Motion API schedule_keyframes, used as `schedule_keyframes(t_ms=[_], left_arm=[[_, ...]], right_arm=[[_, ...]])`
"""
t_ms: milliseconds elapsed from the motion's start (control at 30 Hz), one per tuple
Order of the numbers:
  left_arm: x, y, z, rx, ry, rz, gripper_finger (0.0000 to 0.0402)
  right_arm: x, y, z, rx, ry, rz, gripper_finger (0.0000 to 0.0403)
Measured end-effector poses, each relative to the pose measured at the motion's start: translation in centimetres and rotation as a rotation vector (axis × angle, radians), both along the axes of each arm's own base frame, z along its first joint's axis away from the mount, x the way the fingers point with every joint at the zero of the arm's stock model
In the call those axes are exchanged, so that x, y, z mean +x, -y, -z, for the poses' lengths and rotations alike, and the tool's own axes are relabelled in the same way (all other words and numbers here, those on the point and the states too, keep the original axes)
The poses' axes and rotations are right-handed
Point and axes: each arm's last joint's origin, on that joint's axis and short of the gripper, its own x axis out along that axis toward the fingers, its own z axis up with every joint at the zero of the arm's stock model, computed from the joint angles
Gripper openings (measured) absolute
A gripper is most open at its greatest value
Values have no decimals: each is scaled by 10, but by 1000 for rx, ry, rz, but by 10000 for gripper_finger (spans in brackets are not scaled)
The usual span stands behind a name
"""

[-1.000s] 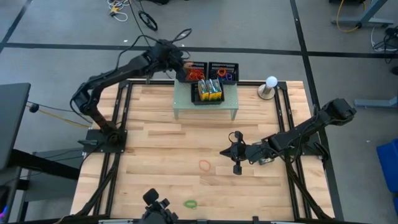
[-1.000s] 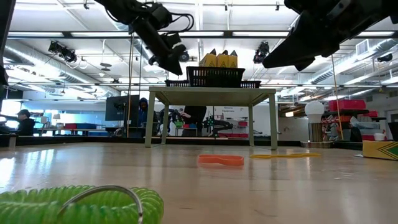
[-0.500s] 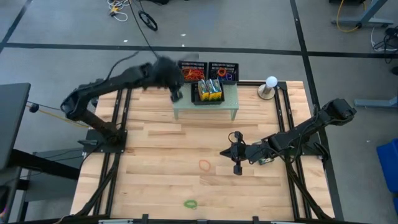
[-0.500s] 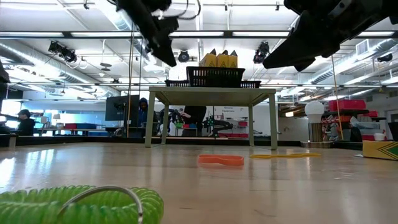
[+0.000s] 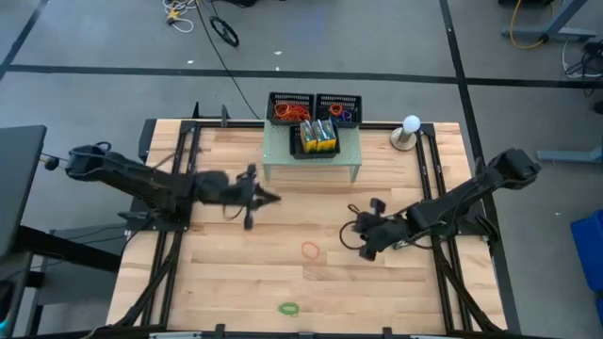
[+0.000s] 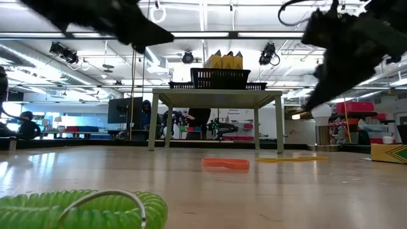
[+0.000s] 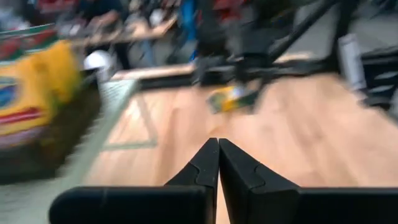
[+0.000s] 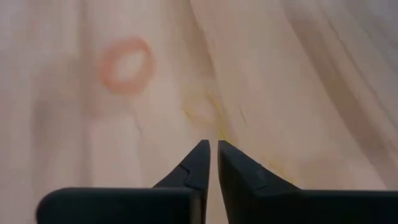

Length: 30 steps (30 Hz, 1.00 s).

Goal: Pick & Place Office Desk Supplies
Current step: Put the yellow crayon box into the bottom black bin

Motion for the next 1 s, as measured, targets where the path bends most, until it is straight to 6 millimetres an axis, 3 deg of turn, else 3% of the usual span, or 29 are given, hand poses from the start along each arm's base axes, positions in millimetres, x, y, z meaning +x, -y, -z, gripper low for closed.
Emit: schedule_keyframes(t_ms=[200,467,700,1000], left_arm=[[-17,27,40,11,175,133,19],[-13,32,46,95,208,155,18],[-13,32,47,107,198,157,19],[-13,32,47,126,195,162,19]], right_arm=[[-26,26,-11,-76,-431,171,97],[-42,67,0,47,-808,30,165],[-43,78,5,106,-859,-116,160],[-36,82,25,183,-960,-140,150]])
